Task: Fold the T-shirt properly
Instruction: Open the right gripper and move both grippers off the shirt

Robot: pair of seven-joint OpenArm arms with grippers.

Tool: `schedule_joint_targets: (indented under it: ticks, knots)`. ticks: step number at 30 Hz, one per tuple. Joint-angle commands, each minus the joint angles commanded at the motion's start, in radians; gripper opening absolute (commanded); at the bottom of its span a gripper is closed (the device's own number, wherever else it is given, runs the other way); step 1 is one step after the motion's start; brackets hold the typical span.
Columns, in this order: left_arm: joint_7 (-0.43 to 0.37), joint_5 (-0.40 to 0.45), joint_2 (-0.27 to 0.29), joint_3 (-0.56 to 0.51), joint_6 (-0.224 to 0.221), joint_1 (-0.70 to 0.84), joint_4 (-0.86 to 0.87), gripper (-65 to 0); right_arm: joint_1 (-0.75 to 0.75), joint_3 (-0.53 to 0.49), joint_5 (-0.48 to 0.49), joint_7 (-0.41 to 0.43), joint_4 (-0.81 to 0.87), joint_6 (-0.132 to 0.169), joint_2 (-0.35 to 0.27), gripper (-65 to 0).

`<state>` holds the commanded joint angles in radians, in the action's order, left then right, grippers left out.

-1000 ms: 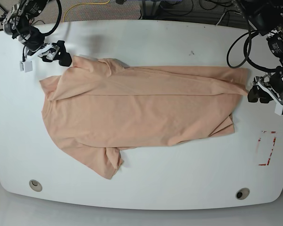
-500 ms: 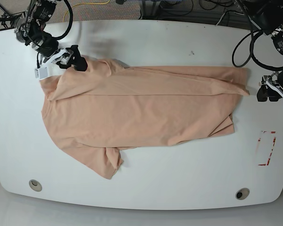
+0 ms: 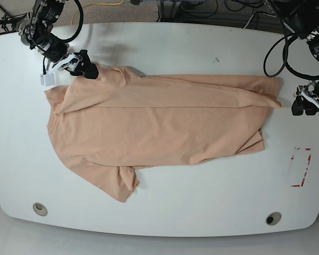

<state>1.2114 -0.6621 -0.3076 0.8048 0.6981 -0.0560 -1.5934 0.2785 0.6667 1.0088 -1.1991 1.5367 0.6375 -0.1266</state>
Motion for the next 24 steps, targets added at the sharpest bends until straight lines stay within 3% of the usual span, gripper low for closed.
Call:
schedule_joint_targets:
  ticks: [6,9,10,11,12,15,24]
  knots:
    - [0.0,0.0,-0.021,0.0,0.0,0.0,0.0,-33.8,0.002,0.0,0.0,-0.002,0.0,0.0,0.025,-19.2]
    - [0.0,0.0,-0.021,0.0,0.0,0.0,0.0,-33.8,0.002,0.0,0.0,-0.002,0.0,0.0,0.025,-31.5]
    - [0.0,0.0,-0.021,0.0,0.0,0.0,0.0,-33.8,0.002,0.0,0.0,-0.002,0.0,0.0,0.023,-39.0]
    - [0.0,0.0,-0.021,0.0,0.0,0.0,0.0,-33.8,0.0,0.0,0.0,-0.002,0.0,0.0,0.023,-42.5]
    - [0.0,0.003,-0.021,0.0,0.0,0.003,0.0,-33.8,0.0,0.0,0.002,-0.002,0.002,0.0,0.021,-50.9]
    - [0.0,0.0,-0.023,0.0,0.0,0.02,0.0,-33.8,0.0,-0.002,0.003,-0.002,0.002,0.008,0.02,-63.9]
    - [0.0,0.0,-0.035,-0.002,0.0,0.031,0.0,-33.8,0.046,-0.002,0.009,-0.028,0.206,0.009,0.028,-64.7]
